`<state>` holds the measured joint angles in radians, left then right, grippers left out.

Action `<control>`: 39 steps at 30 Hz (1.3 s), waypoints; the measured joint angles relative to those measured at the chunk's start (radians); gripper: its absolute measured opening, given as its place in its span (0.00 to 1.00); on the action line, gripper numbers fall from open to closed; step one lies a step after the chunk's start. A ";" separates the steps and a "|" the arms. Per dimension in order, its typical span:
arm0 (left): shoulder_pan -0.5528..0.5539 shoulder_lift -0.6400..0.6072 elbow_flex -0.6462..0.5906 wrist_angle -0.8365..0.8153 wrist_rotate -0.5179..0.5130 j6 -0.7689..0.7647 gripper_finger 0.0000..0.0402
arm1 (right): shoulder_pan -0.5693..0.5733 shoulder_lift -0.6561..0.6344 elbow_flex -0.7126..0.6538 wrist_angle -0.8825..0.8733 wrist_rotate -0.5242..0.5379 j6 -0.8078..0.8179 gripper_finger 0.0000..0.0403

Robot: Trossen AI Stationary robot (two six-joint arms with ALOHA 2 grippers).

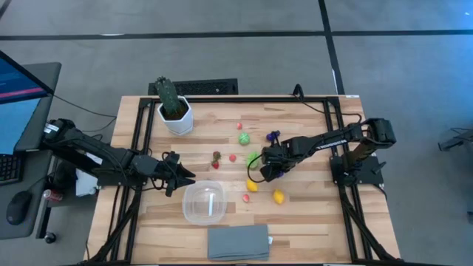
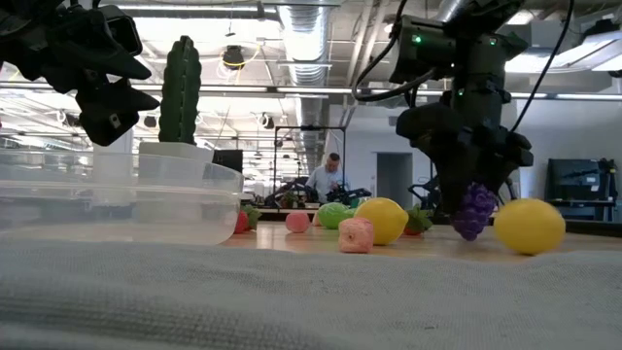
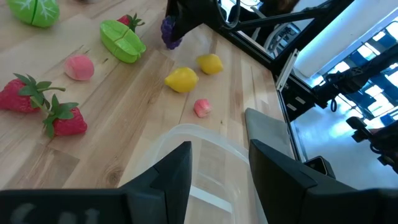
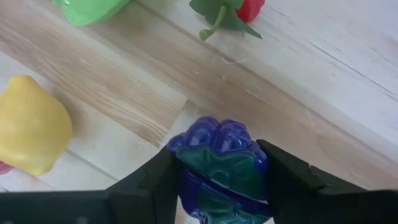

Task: Pick and placing Produce into tupperware
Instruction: Put the grapes into the transparent bin

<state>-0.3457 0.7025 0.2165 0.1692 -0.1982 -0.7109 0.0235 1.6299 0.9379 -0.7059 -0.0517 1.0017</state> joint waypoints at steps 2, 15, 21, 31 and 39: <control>0.000 0.000 0.000 0.000 0.000 0.000 0.37 | 0.000 0.000 0.000 0.000 0.000 0.001 0.53; 0.000 0.000 0.000 0.000 0.000 0.000 0.37 | 0.000 0.000 0.000 0.000 0.000 0.011 0.55; 0.000 0.000 0.000 0.000 0.000 0.000 0.37 | 0.000 0.000 0.000 0.000 -0.001 0.010 0.57; 0.000 0.000 0.000 0.000 0.000 0.000 0.37 | 0.000 -0.011 0.000 0.002 -0.004 0.010 0.56; 0.000 0.000 0.000 -0.001 0.000 0.000 0.37 | 0.000 -0.084 0.001 0.008 -0.003 0.010 0.56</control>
<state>-0.3458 0.7025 0.2165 0.1684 -0.1982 -0.7109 0.0235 1.5459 0.9386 -0.6975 -0.0544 1.0121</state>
